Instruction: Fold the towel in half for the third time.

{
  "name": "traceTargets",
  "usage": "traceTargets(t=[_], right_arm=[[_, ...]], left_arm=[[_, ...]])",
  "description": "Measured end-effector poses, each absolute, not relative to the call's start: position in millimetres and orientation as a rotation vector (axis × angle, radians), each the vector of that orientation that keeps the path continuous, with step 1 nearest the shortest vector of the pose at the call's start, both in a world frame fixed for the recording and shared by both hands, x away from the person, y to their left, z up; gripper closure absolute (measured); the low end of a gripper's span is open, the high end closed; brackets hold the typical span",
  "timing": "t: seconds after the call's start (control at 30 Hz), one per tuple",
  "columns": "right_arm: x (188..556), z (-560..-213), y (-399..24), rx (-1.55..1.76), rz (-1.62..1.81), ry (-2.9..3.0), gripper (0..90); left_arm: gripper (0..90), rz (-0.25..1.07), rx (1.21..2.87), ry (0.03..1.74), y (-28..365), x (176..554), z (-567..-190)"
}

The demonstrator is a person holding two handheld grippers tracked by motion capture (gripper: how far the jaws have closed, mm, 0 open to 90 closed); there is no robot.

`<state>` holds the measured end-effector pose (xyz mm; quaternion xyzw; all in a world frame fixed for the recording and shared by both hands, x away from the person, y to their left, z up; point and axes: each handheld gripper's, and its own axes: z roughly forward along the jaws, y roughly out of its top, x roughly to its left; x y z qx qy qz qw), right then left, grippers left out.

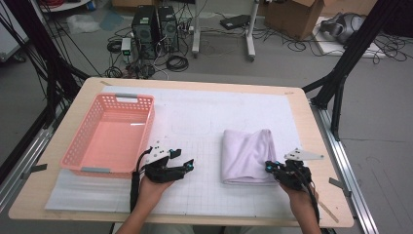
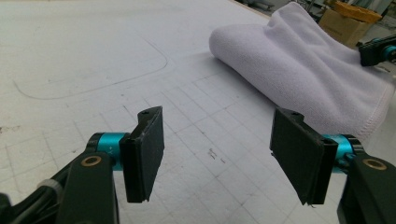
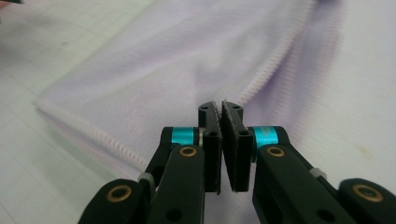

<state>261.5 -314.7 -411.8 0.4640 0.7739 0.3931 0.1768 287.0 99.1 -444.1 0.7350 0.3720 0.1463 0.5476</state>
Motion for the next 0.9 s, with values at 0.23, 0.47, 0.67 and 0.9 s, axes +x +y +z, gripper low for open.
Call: traceTargets(t=[0.23, 0.47, 0.67, 0.9], right_arm=[[252, -417, -334, 1.456, 0.979, 2.228, 78.8], [270, -402, -328, 1.329, 1.085, 2.09, 62.3], [322, -401, -314, 1.286, 1.159, 2.103, 62.0], [359, -422, -297, 1.32, 0.897, 2.117, 70.9]], left_arm=[[35.5, 0.35, 1.738, 0.886, 99, 287, -444], [35.4, 0.349, 1.736, 0.889, 99, 287, -444], [35.4, 0.346, 1.732, 0.888, 99, 287, -444], [35.3, 0.343, 1.729, 0.886, 99, 287, -444]])
